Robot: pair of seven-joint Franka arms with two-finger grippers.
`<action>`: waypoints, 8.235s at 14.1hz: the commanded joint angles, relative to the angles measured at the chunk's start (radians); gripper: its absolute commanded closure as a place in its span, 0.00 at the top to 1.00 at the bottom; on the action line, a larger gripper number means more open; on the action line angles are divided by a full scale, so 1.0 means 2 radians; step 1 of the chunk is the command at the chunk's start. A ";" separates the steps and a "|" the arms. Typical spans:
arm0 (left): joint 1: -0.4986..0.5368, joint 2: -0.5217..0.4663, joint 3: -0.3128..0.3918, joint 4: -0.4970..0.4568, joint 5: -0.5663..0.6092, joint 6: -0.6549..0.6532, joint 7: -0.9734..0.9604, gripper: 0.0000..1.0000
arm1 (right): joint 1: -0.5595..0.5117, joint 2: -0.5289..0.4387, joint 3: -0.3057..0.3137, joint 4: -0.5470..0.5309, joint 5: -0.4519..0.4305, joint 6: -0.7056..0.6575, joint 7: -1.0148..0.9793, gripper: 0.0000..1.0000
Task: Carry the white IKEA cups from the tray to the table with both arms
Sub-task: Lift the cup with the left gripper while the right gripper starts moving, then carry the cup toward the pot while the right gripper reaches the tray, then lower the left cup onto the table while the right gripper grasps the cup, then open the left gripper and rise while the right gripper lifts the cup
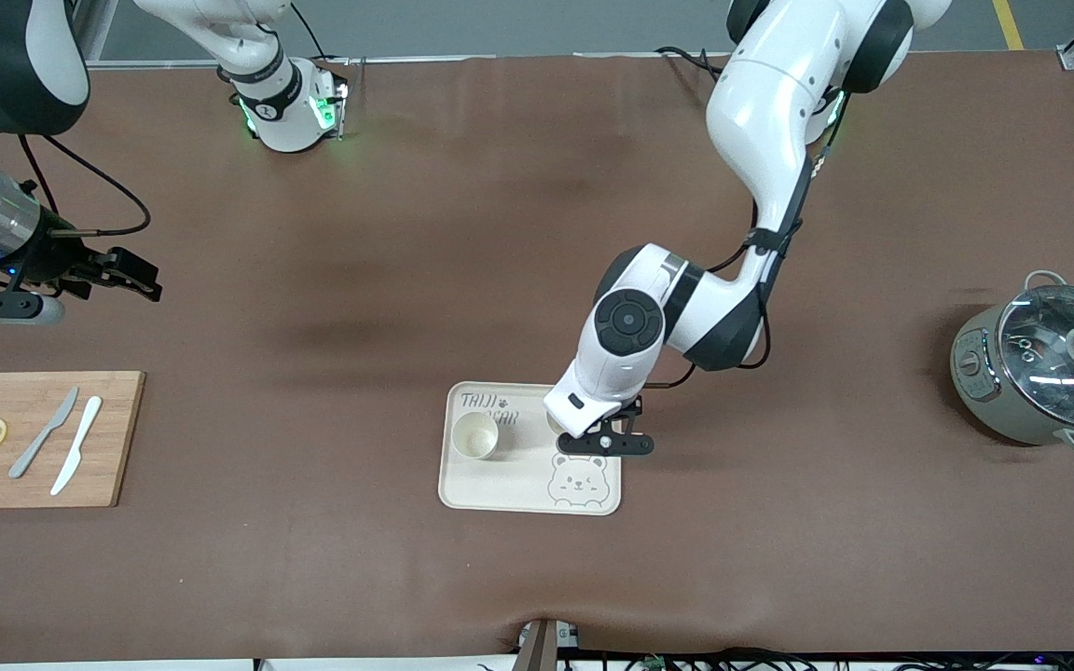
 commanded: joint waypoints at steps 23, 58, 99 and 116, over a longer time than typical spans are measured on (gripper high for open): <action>0.085 -0.355 0.005 -0.405 -0.006 0.058 0.233 0.00 | 0.168 0.110 -0.001 0.080 0.000 0.112 0.386 1.00; 0.313 -0.401 0.003 -0.689 -0.068 0.287 0.629 0.00 | 0.297 0.374 -0.005 0.230 -0.135 0.190 0.734 1.00; 0.315 -0.328 -0.027 -0.689 -0.097 0.356 0.630 0.94 | 0.292 0.424 -0.006 0.232 -0.146 0.246 0.721 0.57; 0.321 -0.392 -0.024 -0.665 -0.097 0.269 0.607 1.00 | 0.294 0.424 -0.006 0.234 -0.146 0.246 0.722 0.00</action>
